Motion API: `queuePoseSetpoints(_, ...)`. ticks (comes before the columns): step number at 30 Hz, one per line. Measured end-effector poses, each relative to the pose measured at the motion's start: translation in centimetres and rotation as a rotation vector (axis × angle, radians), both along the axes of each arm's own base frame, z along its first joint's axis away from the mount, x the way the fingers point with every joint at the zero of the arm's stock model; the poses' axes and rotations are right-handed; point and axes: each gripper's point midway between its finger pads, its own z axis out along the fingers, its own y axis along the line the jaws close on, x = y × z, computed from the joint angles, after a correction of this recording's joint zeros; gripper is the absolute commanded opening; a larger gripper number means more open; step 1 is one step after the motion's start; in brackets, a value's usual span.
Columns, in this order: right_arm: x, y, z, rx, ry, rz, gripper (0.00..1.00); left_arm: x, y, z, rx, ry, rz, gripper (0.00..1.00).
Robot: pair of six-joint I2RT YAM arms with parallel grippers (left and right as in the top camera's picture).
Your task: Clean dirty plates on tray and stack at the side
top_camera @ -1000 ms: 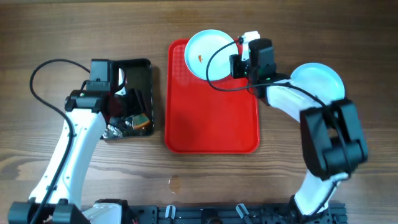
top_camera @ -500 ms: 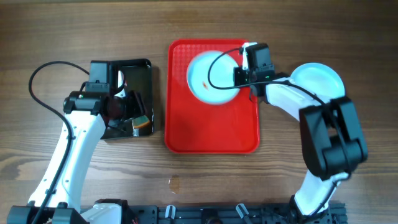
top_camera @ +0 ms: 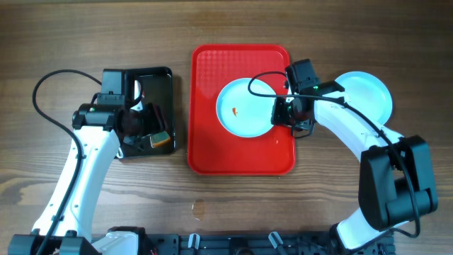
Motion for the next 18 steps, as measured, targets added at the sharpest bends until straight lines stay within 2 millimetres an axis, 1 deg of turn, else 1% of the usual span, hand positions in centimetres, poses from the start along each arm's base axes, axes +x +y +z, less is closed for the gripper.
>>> queuePoseSetpoints(2, 0.9, 0.1, 0.2, -0.003, -0.046, 0.022, 0.37, 0.0, 0.0, 0.0, 0.0, -0.002, 0.0, 0.68)
queuePoseSetpoints(3, 1.9, 0.2, 0.4, -0.009, -0.094, 0.046, 0.36, 0.1, 0.0, 0.0, 0.0, -0.004, 0.0, 0.68)
queuePoseSetpoints(5, 3.6, 0.2, 1.0, -0.035, -0.192, 0.124, 0.35, 0.2, 0.0, 0.1, -0.001, -0.009, 0.0, 0.69)
queuePoseSetpoints(7, 4.5, 0.3, 1.3, -0.051, -0.246, 0.176, 0.31, 0.3, 0.0, 0.1, -0.001, -0.014, 0.0, 0.69)
queuePoseSetpoints(8, 5.3, 0.4, 1.6, -0.077, -0.298, 0.25, 0.31, 0.4, 0.0, 0.1, -0.001, -0.018, 0.0, 0.69)
queuePoseSetpoints(12, 6.3, 0.2, 2.0, -0.121, -0.361, 0.325, 0.31, 0.5, 0.0, 0.2, -0.001, -0.022, 0.0, 0.69)
queuePoseSetpoints(14, 6.6, 0.2, 1.7, -0.139, -0.373, 0.35, 0.29, 0.5, 0.0, 0.2, -0.001, -0.022, 0.0, 0.69)
queuePoseSetpoints(16, 6.7, 0.1, 0.9, -0.148, -0.364, 0.363, 0.25, 0.5, 0.0, 0.2, -0.001, -0.023, 0.0, 0.69)
queuePoseSetpoints(17, 6.7, 0.1, 0.2, -0.155, -0.351, 0.369, 0.2, 0.5, 0.0, 0.2, -0.001, -0.023, 0.0, 0.69)
queuePoseSetpoints(18, 6.5, 0.0, -0.7, -0.159, -0.331, 0.375, 0.11, 0.5, 0.0, 0.2, -0.001, -0.023, 0.0, 0.69)
